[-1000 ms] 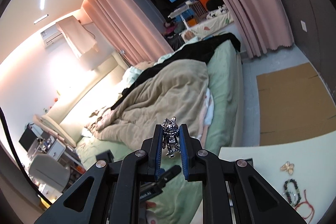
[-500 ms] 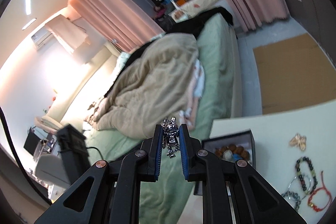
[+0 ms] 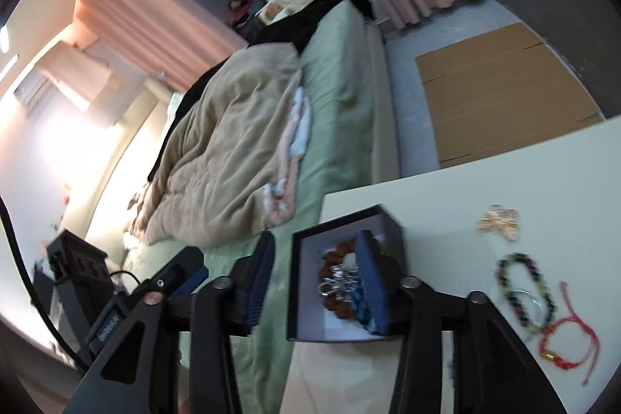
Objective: Organize jewelry
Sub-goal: 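Move the left tool to the dark bead bracelet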
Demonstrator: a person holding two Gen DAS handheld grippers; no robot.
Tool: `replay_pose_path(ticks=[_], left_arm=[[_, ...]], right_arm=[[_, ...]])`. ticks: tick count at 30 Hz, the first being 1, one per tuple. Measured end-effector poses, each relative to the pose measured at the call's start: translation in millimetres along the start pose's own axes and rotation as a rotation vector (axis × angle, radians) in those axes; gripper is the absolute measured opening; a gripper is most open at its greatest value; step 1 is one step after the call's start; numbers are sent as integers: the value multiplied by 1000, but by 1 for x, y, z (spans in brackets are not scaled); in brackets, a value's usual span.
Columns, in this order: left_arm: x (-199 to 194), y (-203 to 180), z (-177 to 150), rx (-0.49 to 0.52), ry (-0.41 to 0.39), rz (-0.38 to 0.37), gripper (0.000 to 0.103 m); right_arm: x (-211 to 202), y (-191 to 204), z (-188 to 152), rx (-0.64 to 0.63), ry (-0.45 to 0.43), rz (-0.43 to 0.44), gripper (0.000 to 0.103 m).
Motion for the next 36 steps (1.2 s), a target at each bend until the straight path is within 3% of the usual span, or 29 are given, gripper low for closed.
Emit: replay_pose_path(ticks=[5, 7, 8, 14, 20, 23, 26, 32, 36], left_arm=[[10, -24, -15, 56, 28, -10, 94], [13, -34, -21, 79, 38, -15, 94], [15, -40, -25, 93, 42, -19, 94], [28, -71, -46, 175, 67, -25, 94], [45, -101, -71, 267, 114, -38, 93], [53, -115, -83, 302, 138, -51, 89], [64, -124, -95, 275, 214, -85, 78], [88, -141, -114, 329, 263, -35, 58], [107, -147, -121, 342, 292, 7, 52]], right_arm=[[-30, -23, -3, 41, -14, -41, 59], [-44, -32, -4, 54, -28, -62, 73], [-50, -35, -5, 56, -40, -71, 74], [-84, -60, -19, 108, -68, -115, 75], [-102, -92, -43, 186, -31, -212, 75], [-109, -107, -48, 226, -27, -213, 75], [-115, -121, -49, 256, -34, -221, 75], [-119, -139, -48, 295, -32, -220, 75], [-121, -148, -44, 306, -36, -223, 75]])
Point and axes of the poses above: each gripper's, at about its wrist camera, not at the fingertips, and x roughly the way its jaws point, y to its left, z to its top, the point moved 3 cm from there along x, roughly the way its jaws point, and after that the axes turned 8 degrees about -x, right-handed, at the moved point
